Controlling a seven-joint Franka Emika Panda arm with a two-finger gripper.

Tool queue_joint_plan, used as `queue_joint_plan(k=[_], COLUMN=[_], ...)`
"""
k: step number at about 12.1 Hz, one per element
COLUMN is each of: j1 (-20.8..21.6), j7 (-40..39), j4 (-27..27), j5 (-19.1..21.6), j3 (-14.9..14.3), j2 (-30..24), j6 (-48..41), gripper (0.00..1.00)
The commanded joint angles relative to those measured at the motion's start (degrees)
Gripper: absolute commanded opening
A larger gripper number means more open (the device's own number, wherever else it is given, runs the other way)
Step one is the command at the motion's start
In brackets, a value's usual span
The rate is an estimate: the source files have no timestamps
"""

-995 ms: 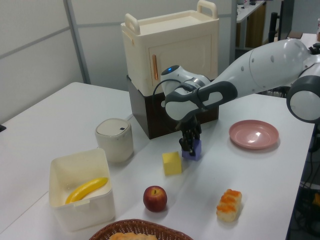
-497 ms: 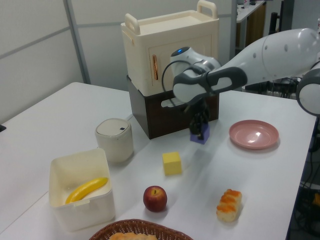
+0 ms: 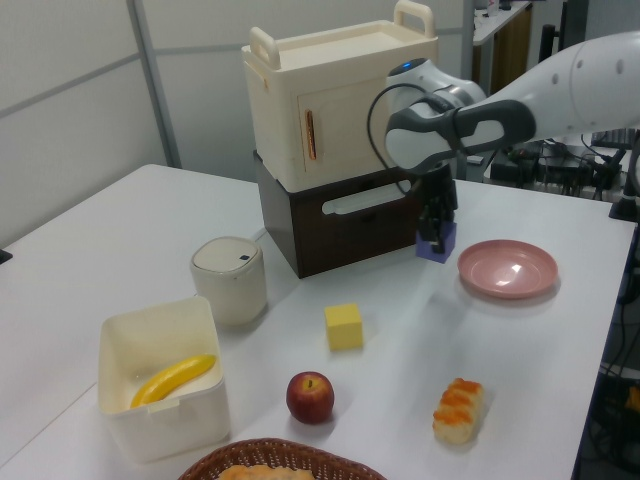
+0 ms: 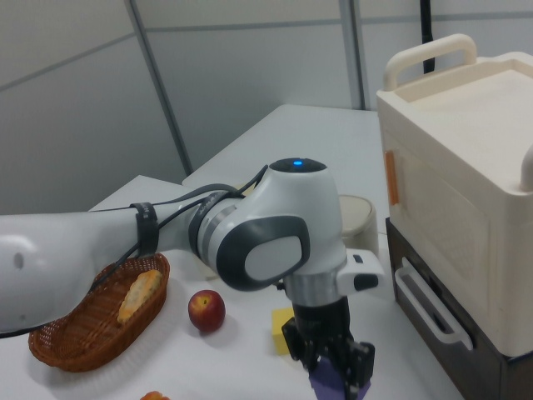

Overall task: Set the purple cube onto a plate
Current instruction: 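Lift the purple cube and carry it over the pink plate, then lower the purple cube onto the pink plate and open the gripper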

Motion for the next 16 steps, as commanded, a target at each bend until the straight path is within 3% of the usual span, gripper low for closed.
queue_joint_plan(k=[1,3,7,10,12,14,15,16], j1=[-2.85,-5.75,-10.68,-11.21,-11.22,-11.13,-11.04,-11.04], j7=[-5.1,-8.17,-8.89,-8.72,-8.71,-8.54,-8.54,-8.45], j4=[-8.28,-10.14,-9.79,-9.62,-9.53,-8.83,-8.74,-8.13], j5=[-0.55,-0.55,-0.72,-0.9,-0.99,-0.99,-0.99,-0.99], j3=[0.04,0.04,0.04,0.04,0.04,-0.05,0.04,0.04], j2=[-7.12,-8.19,-4.34,-0.99,0.5,1.04,0.86,0.86], j6=[0.61,1.66,4.73,7.9,8.69,8.87,8.7,8.17], gripper=[0.43,0.43,0.43,0.43,0.49,0.92,1.0,1.0])
